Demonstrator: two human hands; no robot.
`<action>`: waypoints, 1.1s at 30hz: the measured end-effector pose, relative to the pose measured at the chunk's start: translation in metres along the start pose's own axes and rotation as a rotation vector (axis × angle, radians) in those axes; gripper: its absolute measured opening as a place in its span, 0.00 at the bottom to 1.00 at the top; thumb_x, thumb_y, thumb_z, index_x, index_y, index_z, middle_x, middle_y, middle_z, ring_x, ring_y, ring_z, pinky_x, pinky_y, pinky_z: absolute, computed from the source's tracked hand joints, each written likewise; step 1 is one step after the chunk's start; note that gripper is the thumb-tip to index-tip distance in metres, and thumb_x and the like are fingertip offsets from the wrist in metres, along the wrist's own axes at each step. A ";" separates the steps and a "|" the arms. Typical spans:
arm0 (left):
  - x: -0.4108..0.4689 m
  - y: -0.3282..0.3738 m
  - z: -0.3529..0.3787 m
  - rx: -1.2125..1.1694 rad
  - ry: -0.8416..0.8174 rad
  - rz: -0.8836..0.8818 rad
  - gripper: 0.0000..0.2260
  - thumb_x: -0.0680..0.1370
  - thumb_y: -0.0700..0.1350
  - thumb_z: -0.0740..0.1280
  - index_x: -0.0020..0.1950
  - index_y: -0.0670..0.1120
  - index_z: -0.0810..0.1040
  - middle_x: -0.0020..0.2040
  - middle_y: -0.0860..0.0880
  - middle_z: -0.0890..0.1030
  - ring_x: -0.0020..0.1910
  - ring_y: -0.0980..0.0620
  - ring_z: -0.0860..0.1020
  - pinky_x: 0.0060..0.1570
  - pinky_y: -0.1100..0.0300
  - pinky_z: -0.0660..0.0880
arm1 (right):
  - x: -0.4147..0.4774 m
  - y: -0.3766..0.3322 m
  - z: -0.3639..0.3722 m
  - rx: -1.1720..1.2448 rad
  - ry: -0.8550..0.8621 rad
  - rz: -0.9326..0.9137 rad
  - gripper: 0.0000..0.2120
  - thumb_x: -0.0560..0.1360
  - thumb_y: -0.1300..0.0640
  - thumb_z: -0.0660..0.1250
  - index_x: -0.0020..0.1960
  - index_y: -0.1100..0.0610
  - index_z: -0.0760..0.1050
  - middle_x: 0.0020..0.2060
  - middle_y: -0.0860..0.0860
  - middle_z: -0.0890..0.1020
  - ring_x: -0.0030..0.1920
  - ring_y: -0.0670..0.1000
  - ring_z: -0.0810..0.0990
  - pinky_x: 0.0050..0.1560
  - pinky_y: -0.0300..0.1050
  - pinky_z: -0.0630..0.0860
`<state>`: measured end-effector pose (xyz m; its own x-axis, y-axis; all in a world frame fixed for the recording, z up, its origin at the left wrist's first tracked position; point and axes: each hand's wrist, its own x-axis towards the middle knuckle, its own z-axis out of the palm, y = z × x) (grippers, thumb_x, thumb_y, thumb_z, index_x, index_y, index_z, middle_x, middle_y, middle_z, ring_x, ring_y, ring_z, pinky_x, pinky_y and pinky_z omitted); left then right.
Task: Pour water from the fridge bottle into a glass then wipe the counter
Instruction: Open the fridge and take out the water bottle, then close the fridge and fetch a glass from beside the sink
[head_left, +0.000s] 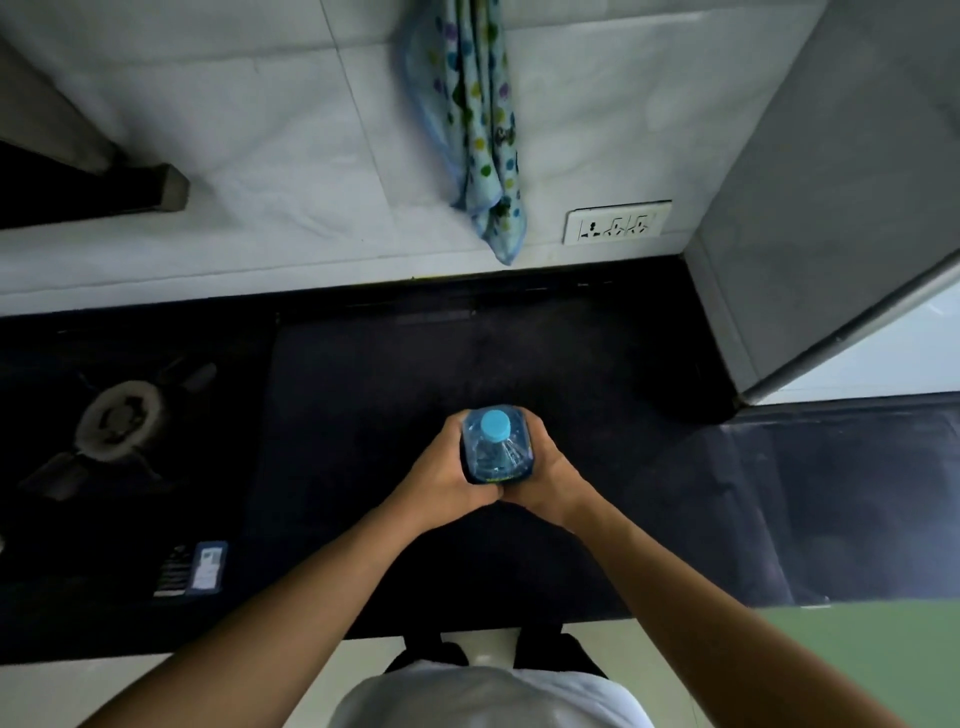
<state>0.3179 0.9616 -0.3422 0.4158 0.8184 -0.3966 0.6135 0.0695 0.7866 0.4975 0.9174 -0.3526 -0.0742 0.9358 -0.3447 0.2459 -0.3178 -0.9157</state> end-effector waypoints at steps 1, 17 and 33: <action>0.000 0.000 0.000 0.001 0.000 0.008 0.41 0.63 0.51 0.80 0.69 0.66 0.61 0.63 0.65 0.73 0.60 0.72 0.73 0.54 0.67 0.75 | -0.001 0.000 0.001 -0.013 0.020 0.015 0.47 0.64 0.65 0.80 0.71 0.42 0.57 0.64 0.47 0.74 0.64 0.45 0.76 0.60 0.44 0.78; -0.043 0.021 -0.045 0.292 0.014 0.224 0.28 0.74 0.51 0.77 0.70 0.50 0.70 0.66 0.51 0.72 0.63 0.54 0.74 0.53 0.66 0.69 | -0.075 -0.060 0.049 -0.420 0.499 0.185 0.23 0.71 0.54 0.74 0.63 0.53 0.71 0.48 0.46 0.73 0.48 0.47 0.73 0.41 0.37 0.69; -0.120 0.053 -0.043 0.692 0.139 0.167 0.27 0.75 0.61 0.70 0.70 0.51 0.70 0.63 0.51 0.76 0.57 0.51 0.77 0.56 0.53 0.76 | -0.161 -0.088 0.022 -0.942 0.373 0.166 0.21 0.75 0.43 0.68 0.62 0.53 0.72 0.54 0.52 0.79 0.56 0.56 0.77 0.54 0.52 0.73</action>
<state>0.2719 0.8915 -0.2323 0.4804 0.8545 -0.1976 0.8526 -0.4022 0.3335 0.4669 0.7911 -0.2204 0.2955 0.9300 -0.2188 0.8963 -0.3491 -0.2734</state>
